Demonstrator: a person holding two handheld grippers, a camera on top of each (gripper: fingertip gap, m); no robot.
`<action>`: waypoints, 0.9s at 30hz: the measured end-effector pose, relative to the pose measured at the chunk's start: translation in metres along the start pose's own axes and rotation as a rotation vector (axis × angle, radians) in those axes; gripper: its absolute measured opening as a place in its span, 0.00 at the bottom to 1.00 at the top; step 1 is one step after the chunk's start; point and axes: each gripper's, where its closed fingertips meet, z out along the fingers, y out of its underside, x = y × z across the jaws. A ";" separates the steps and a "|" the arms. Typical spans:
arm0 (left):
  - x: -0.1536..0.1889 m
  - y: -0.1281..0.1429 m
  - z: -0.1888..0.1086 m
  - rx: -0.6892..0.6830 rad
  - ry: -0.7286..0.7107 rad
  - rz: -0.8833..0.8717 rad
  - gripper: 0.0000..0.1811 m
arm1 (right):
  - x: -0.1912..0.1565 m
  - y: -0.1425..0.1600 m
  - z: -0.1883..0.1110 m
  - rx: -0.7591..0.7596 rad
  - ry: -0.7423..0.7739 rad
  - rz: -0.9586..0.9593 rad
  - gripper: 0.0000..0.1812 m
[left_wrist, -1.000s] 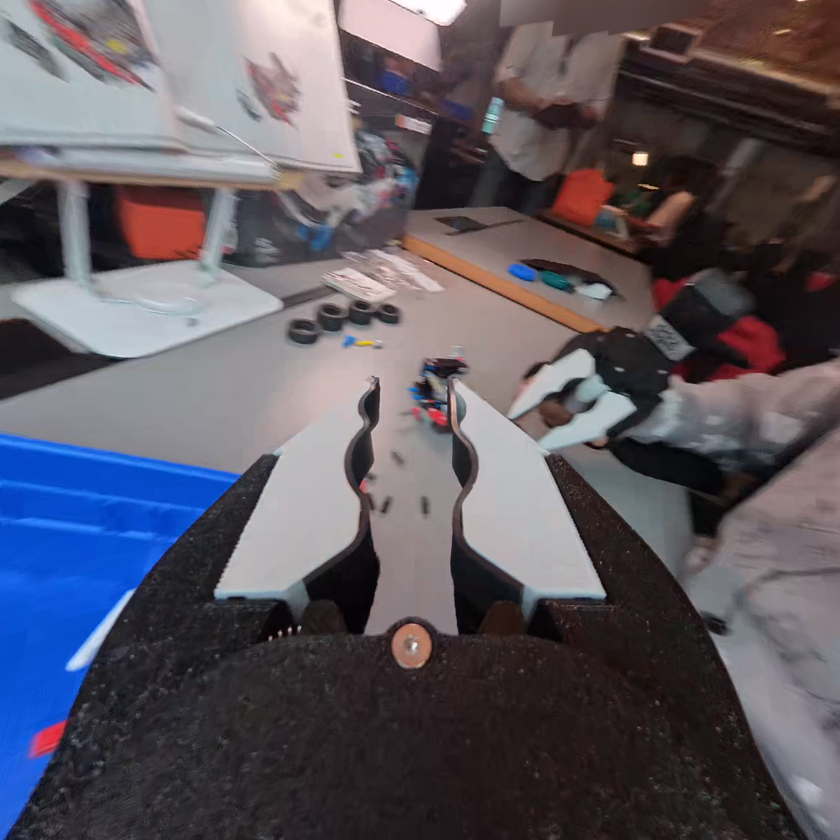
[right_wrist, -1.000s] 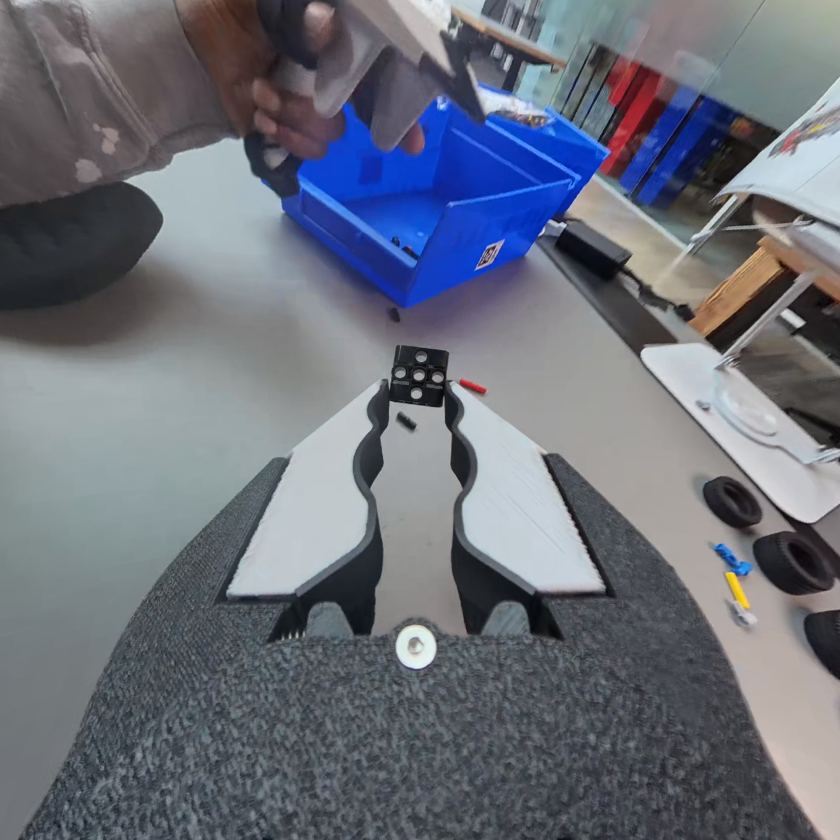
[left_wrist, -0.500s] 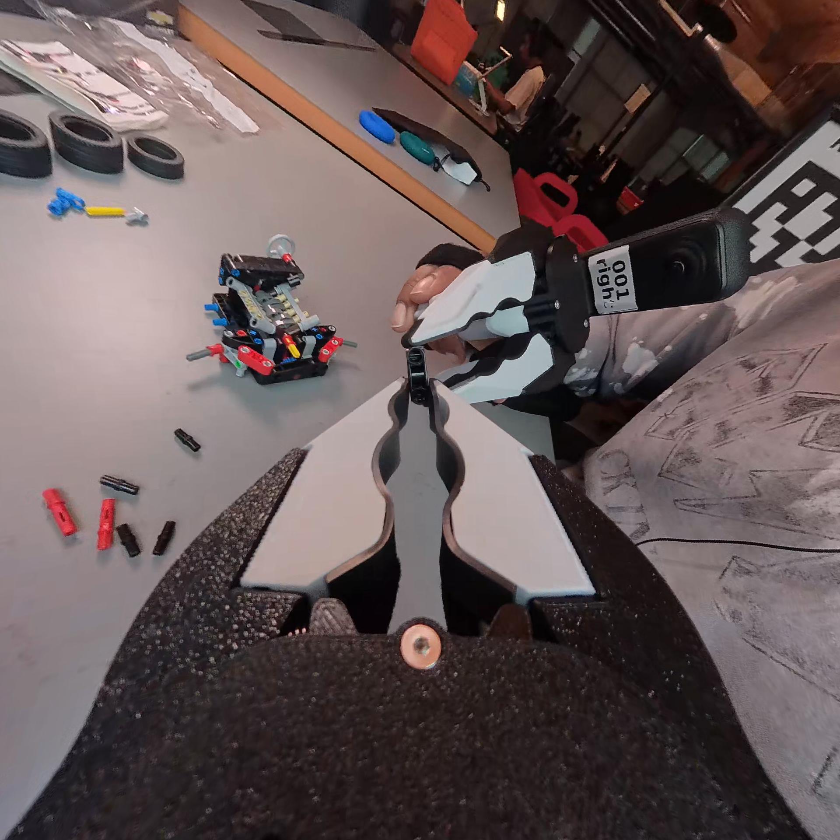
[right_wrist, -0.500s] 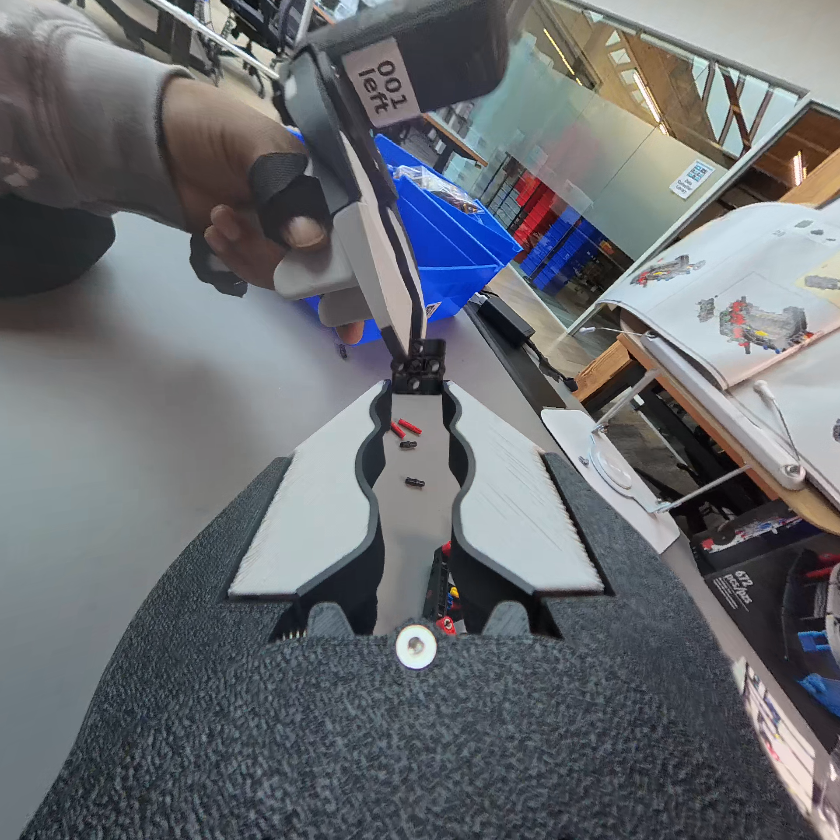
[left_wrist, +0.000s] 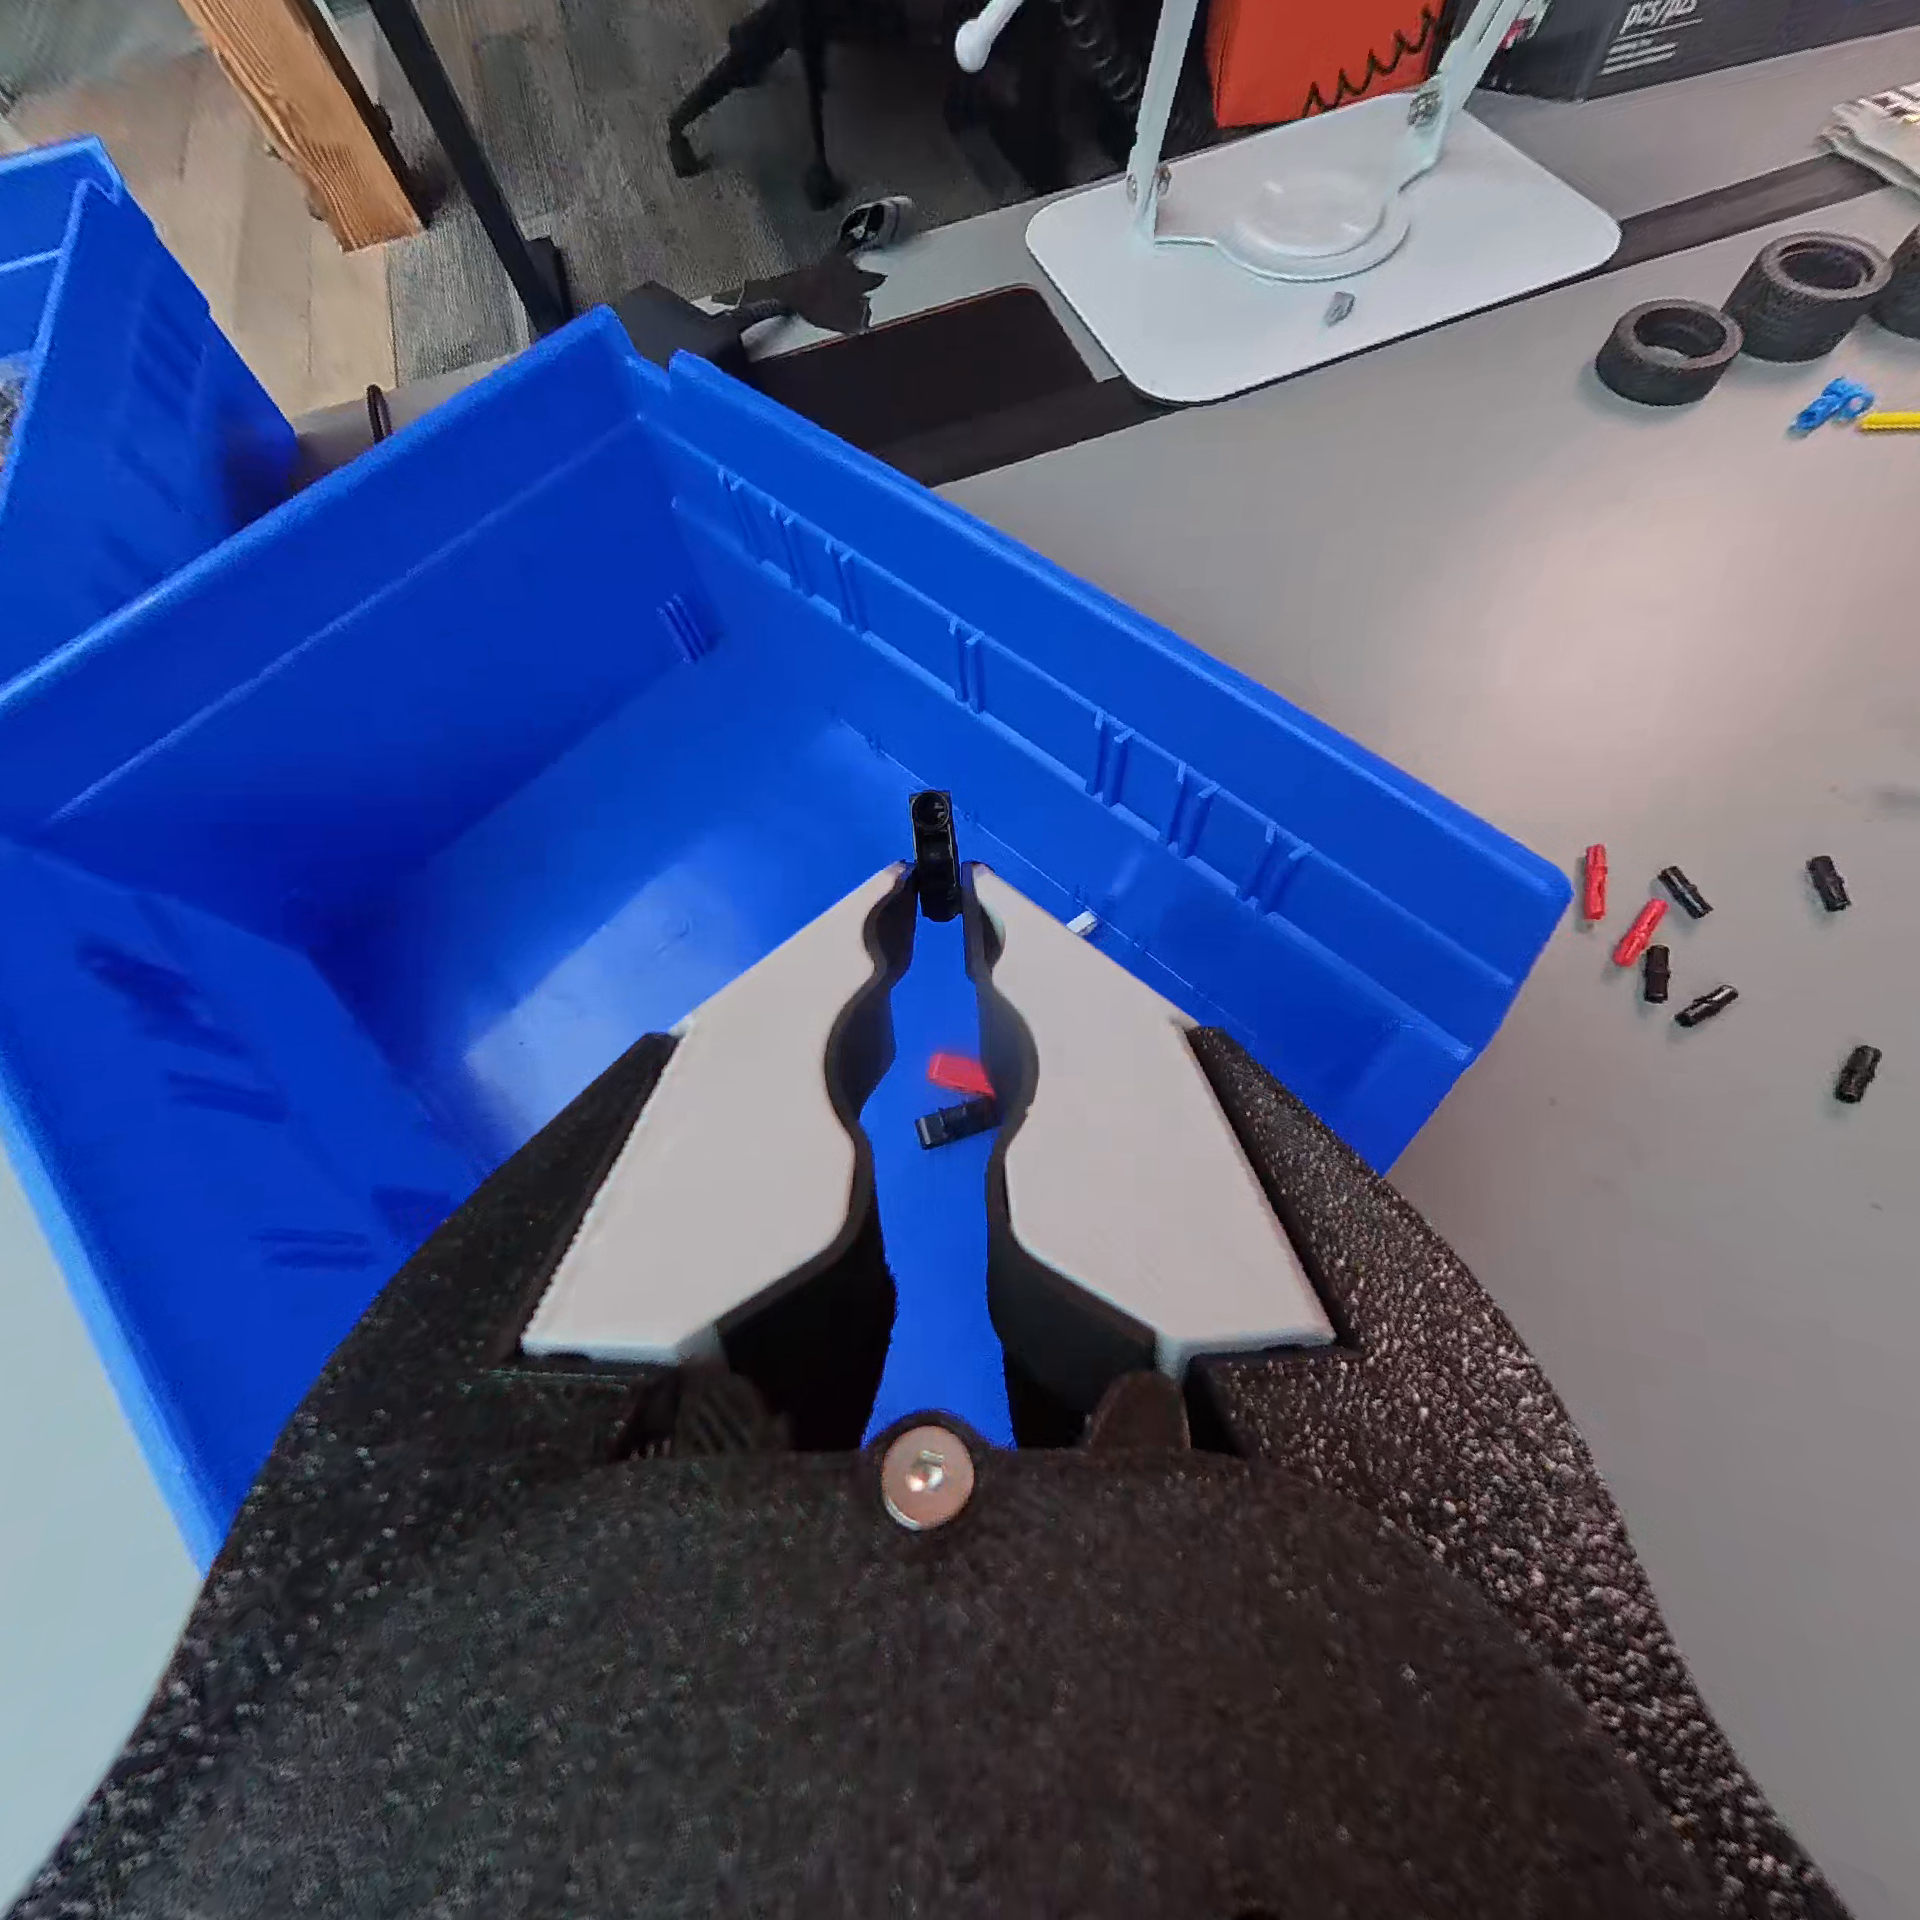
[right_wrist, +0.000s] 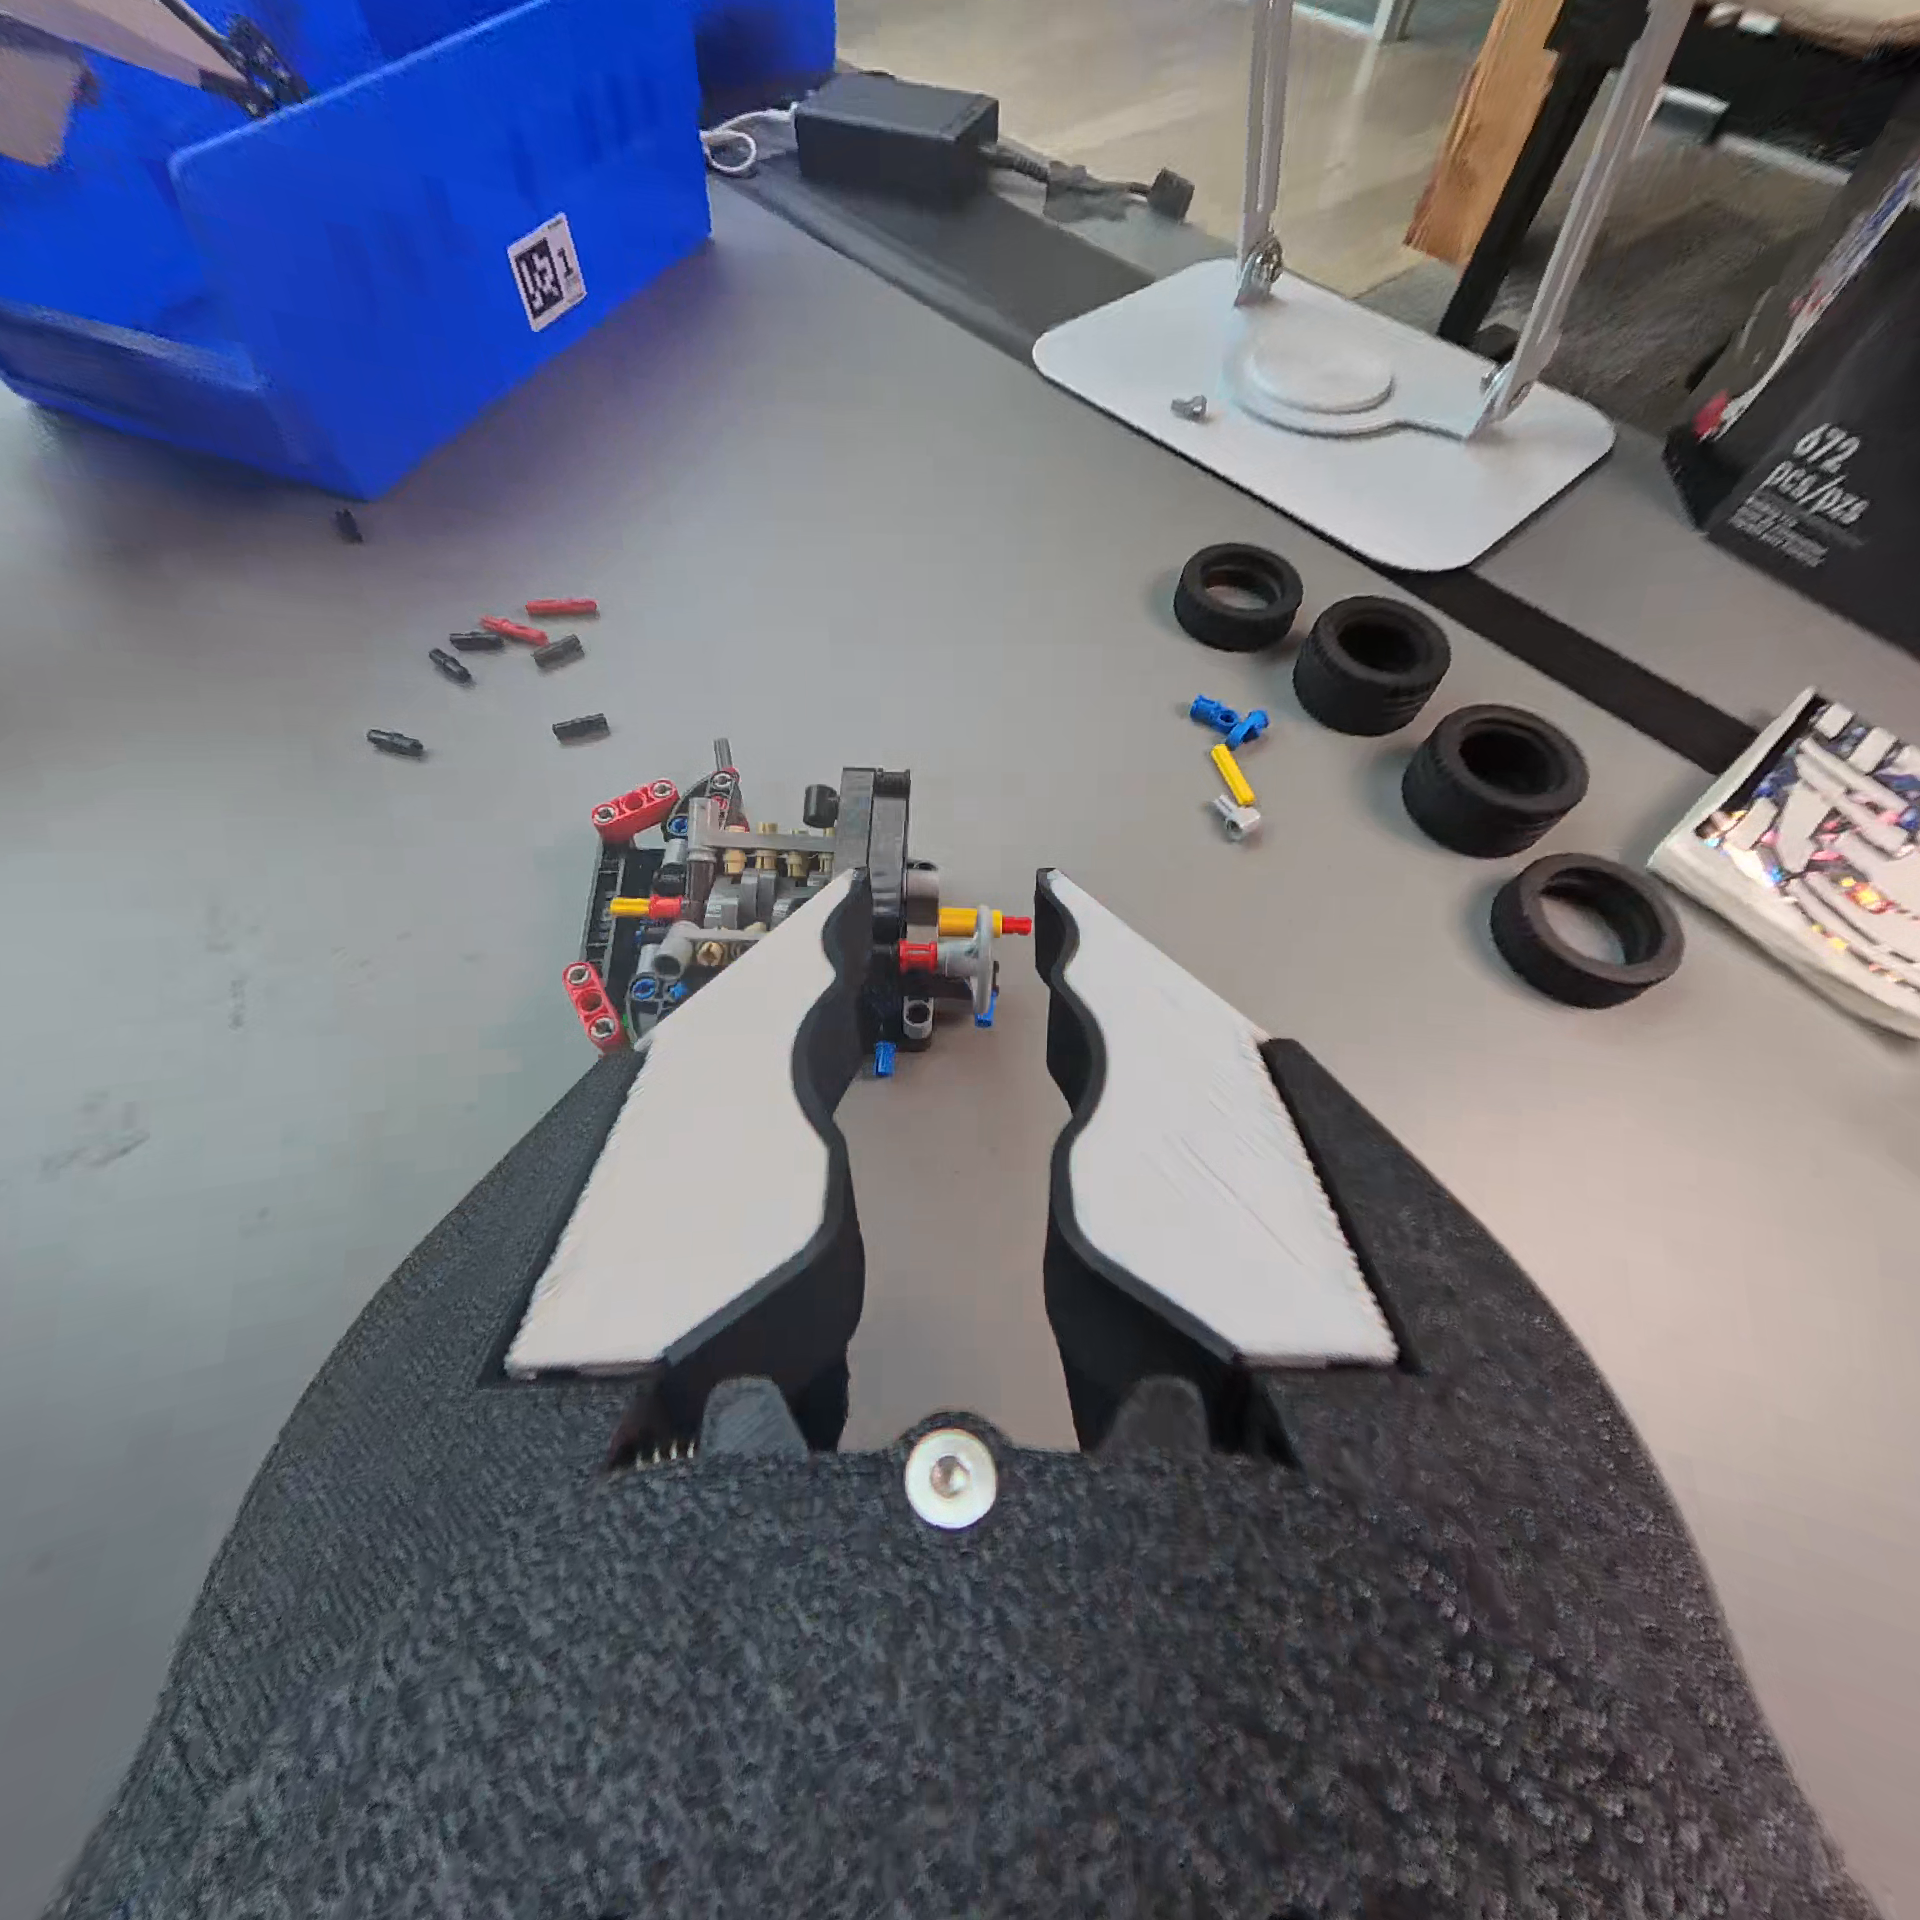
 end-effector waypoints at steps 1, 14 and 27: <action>0.001 0.000 0.001 -0.002 0.000 0.003 0.05 | -0.001 0.004 0.000 0.002 -0.050 0.039 0.16; 0.055 -0.062 -0.031 0.363 0.125 0.104 0.18 | 0.005 0.023 0.007 -0.065 -0.052 0.103 0.06; 0.079 -0.057 -0.027 0.378 0.159 0.167 0.20 | 0.052 0.033 -0.010 -0.129 0.266 0.117 0.03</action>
